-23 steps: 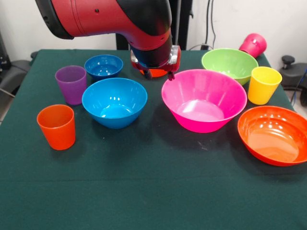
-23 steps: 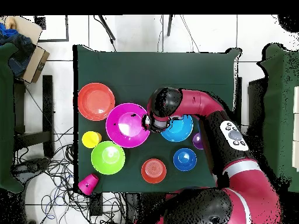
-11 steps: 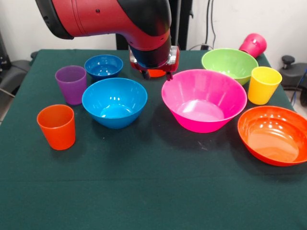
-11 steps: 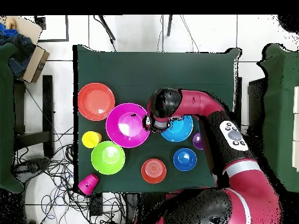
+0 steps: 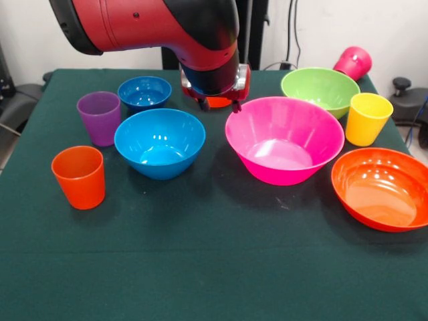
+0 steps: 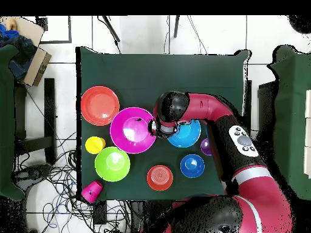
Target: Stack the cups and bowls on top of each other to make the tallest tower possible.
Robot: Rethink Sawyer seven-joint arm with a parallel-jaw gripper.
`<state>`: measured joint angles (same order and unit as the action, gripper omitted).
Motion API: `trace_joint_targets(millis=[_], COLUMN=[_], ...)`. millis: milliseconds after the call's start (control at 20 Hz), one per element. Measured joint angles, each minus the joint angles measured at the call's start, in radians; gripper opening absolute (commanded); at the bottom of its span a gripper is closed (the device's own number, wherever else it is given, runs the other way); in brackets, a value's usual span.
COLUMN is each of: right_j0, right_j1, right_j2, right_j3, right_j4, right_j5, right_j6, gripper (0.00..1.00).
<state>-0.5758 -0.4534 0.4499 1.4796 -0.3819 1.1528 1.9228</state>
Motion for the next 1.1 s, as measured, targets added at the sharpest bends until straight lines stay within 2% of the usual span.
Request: trace_joint_targets(millis=[1100], right_j0=[-0.012], right_j1=[0.0], right_j2=[0.017], right_j3=[0.0], right_j4=[0.0], right_j5=[0.0], right_j6=[0.0], gripper=[1.0])
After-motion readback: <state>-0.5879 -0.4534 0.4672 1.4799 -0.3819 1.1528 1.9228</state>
